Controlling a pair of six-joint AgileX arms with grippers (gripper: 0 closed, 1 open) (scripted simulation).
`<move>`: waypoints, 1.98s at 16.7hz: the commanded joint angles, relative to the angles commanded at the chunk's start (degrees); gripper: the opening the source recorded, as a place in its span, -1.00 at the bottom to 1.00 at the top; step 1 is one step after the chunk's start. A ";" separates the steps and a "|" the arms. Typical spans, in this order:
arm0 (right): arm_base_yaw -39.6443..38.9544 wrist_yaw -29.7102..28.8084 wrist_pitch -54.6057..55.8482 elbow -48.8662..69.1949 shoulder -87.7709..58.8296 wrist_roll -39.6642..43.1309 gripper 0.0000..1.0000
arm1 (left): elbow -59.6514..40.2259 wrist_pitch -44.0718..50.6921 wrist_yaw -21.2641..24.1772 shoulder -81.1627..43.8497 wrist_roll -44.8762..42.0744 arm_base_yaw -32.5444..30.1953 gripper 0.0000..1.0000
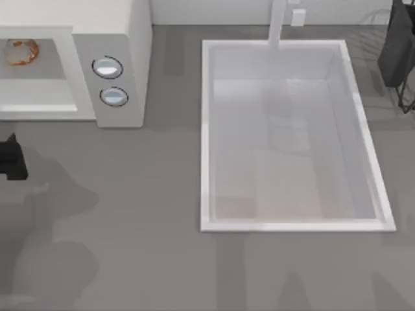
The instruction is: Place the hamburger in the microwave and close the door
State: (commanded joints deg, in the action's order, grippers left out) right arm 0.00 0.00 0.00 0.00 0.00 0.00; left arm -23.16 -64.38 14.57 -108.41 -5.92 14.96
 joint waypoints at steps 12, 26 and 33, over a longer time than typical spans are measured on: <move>0.00 0.00 0.00 0.00 0.00 0.00 1.00 | -5.02 24.65 -0.40 18.04 0.14 -0.32 1.00; 0.00 0.00 0.00 0.00 0.00 0.00 1.00 | -5.63 37.00 -1.33 32.75 0.45 -1.45 1.00; 0.00 0.00 0.00 0.00 0.00 0.00 1.00 | 4.38 46.52 -6.14 59.97 2.17 -5.94 1.00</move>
State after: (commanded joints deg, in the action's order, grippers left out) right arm 0.00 0.00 0.00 0.00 0.00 0.00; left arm -18.78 -17.86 8.44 -48.44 -3.75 9.02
